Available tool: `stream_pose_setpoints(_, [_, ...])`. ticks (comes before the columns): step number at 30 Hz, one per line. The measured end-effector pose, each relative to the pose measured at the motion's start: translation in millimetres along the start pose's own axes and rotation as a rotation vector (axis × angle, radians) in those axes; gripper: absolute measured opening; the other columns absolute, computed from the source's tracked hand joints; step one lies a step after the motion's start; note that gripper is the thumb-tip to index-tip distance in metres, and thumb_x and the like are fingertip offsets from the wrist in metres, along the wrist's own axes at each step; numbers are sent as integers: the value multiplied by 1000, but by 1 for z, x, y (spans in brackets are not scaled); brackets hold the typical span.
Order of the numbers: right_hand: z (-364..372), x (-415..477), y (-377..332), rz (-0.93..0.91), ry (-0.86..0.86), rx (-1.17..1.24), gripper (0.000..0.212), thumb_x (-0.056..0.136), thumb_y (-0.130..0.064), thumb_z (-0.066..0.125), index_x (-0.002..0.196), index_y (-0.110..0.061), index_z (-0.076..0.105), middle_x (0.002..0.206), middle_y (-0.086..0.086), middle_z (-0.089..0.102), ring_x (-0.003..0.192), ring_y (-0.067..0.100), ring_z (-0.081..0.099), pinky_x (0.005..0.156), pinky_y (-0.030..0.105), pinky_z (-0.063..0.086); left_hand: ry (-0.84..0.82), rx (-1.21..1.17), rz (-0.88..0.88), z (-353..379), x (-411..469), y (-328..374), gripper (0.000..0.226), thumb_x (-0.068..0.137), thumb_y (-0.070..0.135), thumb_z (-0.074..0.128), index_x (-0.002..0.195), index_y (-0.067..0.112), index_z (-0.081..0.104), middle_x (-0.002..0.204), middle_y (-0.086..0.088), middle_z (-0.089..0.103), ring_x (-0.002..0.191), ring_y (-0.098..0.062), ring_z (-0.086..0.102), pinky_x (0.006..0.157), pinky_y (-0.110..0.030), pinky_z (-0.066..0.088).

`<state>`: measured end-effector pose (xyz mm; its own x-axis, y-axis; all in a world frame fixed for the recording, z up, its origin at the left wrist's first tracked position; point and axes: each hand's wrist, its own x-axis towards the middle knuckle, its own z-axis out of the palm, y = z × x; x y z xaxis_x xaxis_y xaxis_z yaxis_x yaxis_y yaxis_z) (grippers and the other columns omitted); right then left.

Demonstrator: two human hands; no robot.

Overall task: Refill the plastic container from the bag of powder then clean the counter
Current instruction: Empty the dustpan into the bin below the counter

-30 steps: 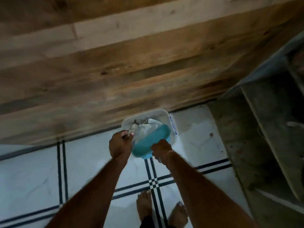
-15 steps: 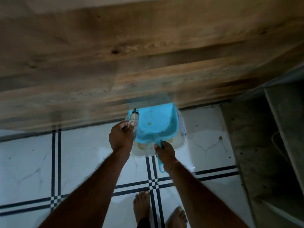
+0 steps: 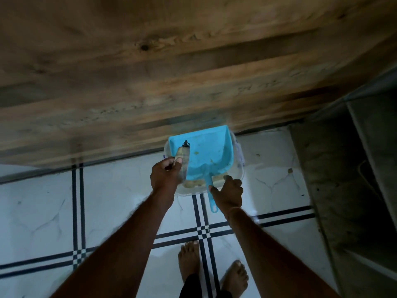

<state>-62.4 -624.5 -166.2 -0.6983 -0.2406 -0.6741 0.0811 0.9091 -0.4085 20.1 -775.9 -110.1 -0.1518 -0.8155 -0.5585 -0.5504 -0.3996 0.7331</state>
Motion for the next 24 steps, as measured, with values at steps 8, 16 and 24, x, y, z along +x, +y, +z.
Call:
stream_pose_setpoints(8, [-141, -143, -28, -308, -111, 681, 52, 95, -27, 71, 143, -37, 52, 137, -26, 47, 127, -2, 52, 94, 17, 52, -295, 182, 144, -41, -104, 86, 19, 94, 37, 72, 79, 25, 71, 90, 2, 74, 84, -15, 69, 70, -28, 52])
stream_pose_setpoints(16, [-338, -310, -107, -435, -178, 703, 32, 104, -22, 58, 123, 1, 68, 112, 8, 71, 96, 11, 71, 87, 24, 60, -849, 517, 641, -90, -255, 284, 27, 91, 34, 71, 68, 20, 66, 54, 12, 52, 53, 4, 42, 55, -23, 32])
stream_pose_setpoints(24, [-459, -444, -88, -437, 114, 1139, 34, 99, -26, 64, 117, 1, 71, 112, 25, 75, 100, 33, 74, 92, 43, 61, -979, 53, 575, -67, -422, 410, 16, 90, 21, 77, 96, 10, 66, 83, -2, 71, 67, 1, 65, 69, -19, 52])
